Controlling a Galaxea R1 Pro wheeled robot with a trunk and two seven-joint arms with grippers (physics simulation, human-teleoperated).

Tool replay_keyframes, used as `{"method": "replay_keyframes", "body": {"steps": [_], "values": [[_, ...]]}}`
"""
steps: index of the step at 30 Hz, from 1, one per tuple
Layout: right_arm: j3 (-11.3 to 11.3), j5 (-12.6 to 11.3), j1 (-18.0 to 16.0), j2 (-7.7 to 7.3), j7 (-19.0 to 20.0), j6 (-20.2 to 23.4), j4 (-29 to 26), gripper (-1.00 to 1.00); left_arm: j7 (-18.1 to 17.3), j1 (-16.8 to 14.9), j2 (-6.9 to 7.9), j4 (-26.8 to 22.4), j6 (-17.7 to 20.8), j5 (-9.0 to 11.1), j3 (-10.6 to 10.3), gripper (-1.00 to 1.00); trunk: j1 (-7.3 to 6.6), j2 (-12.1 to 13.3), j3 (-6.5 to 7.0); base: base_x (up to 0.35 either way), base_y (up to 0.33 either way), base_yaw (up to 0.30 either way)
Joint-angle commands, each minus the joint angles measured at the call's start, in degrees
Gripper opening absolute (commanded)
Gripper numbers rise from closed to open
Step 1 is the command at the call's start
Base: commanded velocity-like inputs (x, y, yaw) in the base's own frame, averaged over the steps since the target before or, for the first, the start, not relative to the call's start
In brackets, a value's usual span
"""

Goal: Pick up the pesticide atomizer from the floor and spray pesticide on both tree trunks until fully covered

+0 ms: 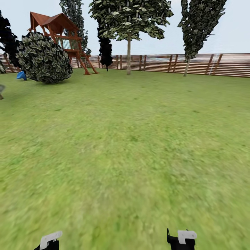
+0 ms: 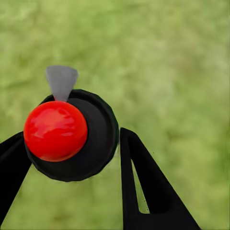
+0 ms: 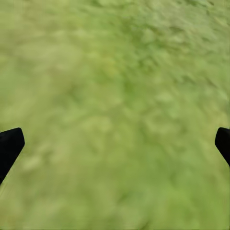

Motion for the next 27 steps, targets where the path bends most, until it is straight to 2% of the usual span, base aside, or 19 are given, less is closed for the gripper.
{"method": "replay_keyframes", "body": {"steps": [1,27], "values": [[0.48,-0.03,-0.03,0.0,-0.44,-0.03,0.02,1.0,0.2,0.0,0.03,-0.01,-0.12,0.25,-0.5,-1.0,0.03,-0.02,-0.05,0.34,0.0,0.031],[0.48,-0.03,-0.03,0.0,-0.37,-0.02,0.02,1.0,1.17,-0.01,-0.04,-0.01,-0.15,0.25,-0.5,-1.0,0.03,-0.02,-0.05,0.34,0.0,0.001]]}}
